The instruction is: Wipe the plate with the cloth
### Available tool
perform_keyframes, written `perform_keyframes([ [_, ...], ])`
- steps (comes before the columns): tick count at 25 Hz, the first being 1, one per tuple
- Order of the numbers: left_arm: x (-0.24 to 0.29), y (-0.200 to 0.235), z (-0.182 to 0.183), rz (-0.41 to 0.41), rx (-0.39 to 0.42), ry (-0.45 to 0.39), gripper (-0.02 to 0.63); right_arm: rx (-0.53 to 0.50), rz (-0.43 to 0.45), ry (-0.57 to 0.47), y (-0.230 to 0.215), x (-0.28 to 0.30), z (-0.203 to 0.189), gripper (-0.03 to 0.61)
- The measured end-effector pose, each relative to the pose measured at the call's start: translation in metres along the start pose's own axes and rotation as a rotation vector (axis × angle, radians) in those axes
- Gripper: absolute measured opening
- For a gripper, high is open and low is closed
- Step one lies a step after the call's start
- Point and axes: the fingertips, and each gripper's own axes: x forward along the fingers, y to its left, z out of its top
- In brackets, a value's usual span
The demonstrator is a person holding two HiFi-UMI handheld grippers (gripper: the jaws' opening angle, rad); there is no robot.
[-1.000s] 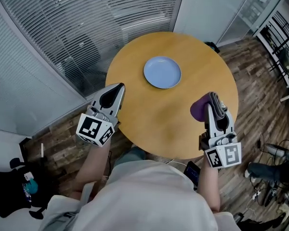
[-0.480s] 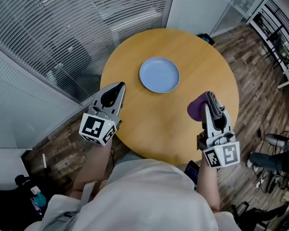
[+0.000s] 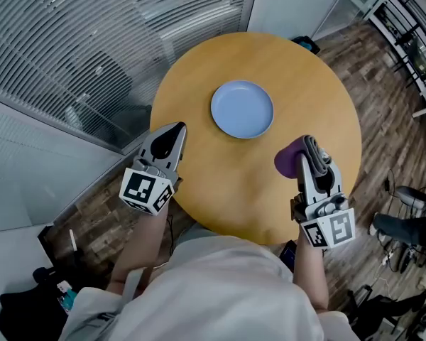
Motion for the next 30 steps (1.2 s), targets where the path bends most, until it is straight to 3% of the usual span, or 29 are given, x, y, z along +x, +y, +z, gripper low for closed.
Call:
perform_keyframes([
  [7,0.011,0.013,-0.016,-0.005,-0.018,0.026,0.012,0.000,0.011,0.057,0.009,0.010,-0.023,0.104],
  [18,0.036,-0.003,-0.038,0.012,-0.037,0.059,0.012,0.016,0.037,0.099,-0.022,0.001,-0.042,0.104],
  [30,0.061,-0.002,-0.062,0.050,-0.054,0.118,0.014,0.026,0.086,0.085,-0.043,0.029,-0.050,0.104],
])
